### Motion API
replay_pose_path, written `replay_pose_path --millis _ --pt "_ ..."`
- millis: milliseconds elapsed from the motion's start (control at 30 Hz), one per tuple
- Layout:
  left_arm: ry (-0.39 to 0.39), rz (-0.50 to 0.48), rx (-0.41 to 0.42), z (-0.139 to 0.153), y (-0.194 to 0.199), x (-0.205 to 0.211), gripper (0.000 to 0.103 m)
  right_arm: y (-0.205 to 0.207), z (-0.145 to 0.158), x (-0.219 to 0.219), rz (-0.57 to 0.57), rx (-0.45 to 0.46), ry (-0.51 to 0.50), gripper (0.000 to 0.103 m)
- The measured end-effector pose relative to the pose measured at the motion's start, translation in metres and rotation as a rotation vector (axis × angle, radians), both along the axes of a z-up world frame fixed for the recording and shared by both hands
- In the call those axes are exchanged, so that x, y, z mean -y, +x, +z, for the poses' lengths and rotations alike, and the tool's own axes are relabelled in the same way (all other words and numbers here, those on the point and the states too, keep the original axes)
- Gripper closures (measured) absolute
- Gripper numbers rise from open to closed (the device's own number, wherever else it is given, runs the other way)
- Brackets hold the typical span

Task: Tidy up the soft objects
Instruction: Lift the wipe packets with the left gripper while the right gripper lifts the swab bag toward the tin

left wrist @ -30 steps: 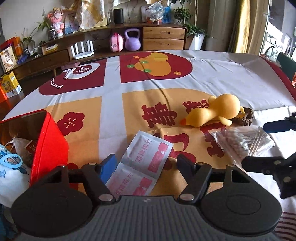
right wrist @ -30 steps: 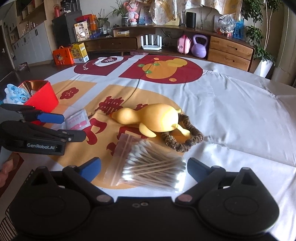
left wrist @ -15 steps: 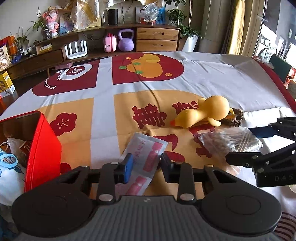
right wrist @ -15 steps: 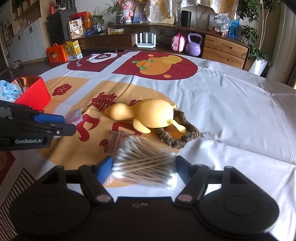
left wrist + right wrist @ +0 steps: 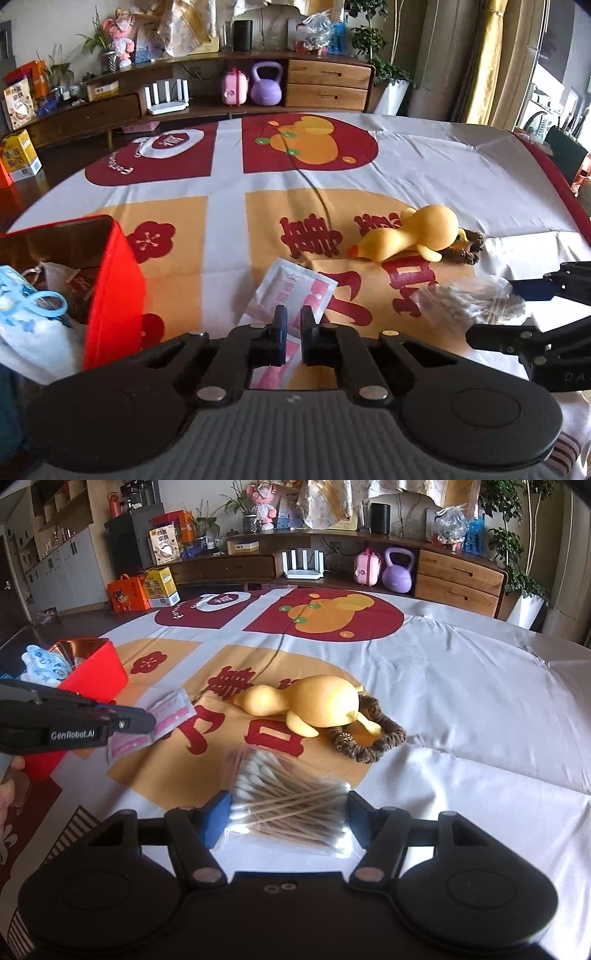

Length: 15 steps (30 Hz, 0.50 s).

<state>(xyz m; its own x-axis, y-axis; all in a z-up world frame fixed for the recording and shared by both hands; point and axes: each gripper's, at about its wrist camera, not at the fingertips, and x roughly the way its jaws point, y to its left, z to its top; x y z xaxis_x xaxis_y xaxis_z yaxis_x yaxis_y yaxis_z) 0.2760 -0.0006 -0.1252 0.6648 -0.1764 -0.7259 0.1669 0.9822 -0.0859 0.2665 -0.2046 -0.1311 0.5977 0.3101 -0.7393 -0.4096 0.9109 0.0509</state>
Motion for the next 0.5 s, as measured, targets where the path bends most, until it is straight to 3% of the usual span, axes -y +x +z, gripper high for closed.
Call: replay_pose_path --millis 200,267,300,333,367,400,500 --pt "-0.011 -0.016 0.002 0.005 0.002 0.0 0.092 0.001 -0.001 0.003 -0.004 -0.017 0.017 0.038" --pt "-0.02 -0.019 -0.005 0.003 0.006 0.0 0.082 0.001 -0.001 0.002 0.0 -0.018 0.018 0.038" --pt "-0.026 -0.02 -0.004 0.003 0.007 0.001 0.069 0.001 -0.001 0.002 0.002 -0.018 0.018 0.038" --pt "-0.032 -0.023 0.0 0.002 0.008 0.001 0.048 0.001 -0.001 0.003 0.004 -0.019 0.019 0.038" --pt "-0.038 -0.025 0.007 0.002 0.009 0.001 0.038 0.001 -0.002 0.003 0.004 -0.021 0.02 0.038" --pt "-0.049 -0.034 0.023 0.003 0.008 0.001 0.031 0.001 -0.002 0.003 0.005 -0.022 0.022 0.038" --pt "-0.052 -0.048 0.009 0.0 0.013 0.004 0.031 0.002 -0.004 0.003 0.005 -0.028 0.02 0.038"
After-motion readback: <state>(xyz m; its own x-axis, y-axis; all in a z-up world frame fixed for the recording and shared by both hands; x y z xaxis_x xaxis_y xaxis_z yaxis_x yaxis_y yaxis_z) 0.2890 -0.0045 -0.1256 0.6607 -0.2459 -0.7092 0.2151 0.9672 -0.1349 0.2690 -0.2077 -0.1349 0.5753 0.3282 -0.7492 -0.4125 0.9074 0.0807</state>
